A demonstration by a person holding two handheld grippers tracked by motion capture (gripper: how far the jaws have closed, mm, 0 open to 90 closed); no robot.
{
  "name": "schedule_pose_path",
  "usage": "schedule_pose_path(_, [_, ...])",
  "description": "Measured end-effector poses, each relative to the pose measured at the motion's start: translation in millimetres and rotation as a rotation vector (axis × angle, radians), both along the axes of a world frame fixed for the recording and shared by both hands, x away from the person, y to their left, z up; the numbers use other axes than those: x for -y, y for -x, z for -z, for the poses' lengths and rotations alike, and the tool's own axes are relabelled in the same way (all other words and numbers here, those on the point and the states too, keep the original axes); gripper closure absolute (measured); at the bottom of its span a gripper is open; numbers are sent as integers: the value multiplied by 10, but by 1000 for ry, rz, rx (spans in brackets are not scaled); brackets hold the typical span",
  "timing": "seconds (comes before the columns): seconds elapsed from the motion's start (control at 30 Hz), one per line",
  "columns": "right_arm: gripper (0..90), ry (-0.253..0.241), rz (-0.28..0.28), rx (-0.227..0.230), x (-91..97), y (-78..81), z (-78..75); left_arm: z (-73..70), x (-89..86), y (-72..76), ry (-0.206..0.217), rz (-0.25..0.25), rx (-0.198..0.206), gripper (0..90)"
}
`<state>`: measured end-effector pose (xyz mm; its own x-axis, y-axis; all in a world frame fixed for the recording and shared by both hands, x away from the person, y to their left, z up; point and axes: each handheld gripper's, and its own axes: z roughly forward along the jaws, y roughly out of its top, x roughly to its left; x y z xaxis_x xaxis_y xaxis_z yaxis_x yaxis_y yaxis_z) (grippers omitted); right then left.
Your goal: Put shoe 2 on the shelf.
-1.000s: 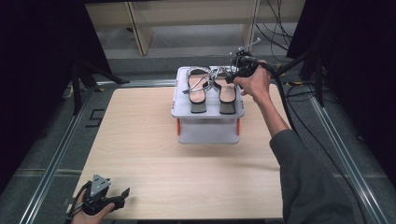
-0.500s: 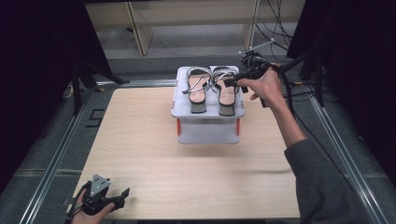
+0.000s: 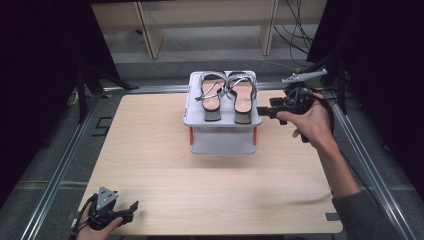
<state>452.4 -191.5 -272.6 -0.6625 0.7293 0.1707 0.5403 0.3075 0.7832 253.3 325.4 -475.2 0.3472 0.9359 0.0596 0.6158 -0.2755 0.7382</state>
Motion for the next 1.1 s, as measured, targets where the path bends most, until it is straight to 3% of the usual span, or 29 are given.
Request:
schedule_pose_path(0.07, [353,-15,-11,22,51,101,99,2,6,0,8,-7,6,171])
schedule_pose_path(0.17, [345,3,-4,38,117,236,226,-1,9,-3,7,-10,6,171])
schedule_pose_path(0.23, [339,-8,9,21,136,340,300,-4,1,-6,-5,-2,-1,171])
schedule_pose_path(0.27, [339,-7,-8,43,158,360,348,2,10,-9,6,-8,6,171])
schedule_pose_path(0.3, [339,8,-11,67,176,390,386,-1,-5,-14,-25,-5,-1,171])
schedule_pose_path(0.33, [339,3,7,51,175,440,422,6,-1,-17,-10,-7,-2,171])
schedule_pose_path(0.37, [338,23,-5,75,188,462,459,8,6,-16,2,-8,0,171])
schedule_pose_path(0.43, [335,-3,4,46,180,527,532,5,-1,-16,-12,-6,-2,172])
schedule_pose_path(0.47, [335,16,6,60,191,545,559,9,4,-20,-1,-7,-1,171])
schedule_pose_path(0.63, [324,31,-1,35,167,656,716,8,4,-9,0,-4,1,172])
schedule_pose_path(0.67, [323,49,-13,50,176,660,751,0,1,-6,1,0,1,172])
schedule_pose_path(0.73, [319,54,-3,13,156,706,817,0,2,-6,-7,-2,5,172])
schedule_pose_path(0.8, [315,58,-19,11,150,721,890,4,6,-10,10,0,6,172])
schedule_pose_path(0.87, [309,75,-15,9,135,732,959,2,0,-12,-8,1,3,172])
schedule_pose_path(0.97, [303,96,-11,-22,104,746,1078,1,3,-9,1,-1,7,171])
schedule_pose_path(1.07, [302,133,-24,-22,104,757,1224,-6,-4,-8,-8,5,0,172])
schedule_pose_path(1.1, [301,146,-27,-25,117,764,1273,4,10,-11,7,-3,8,172])
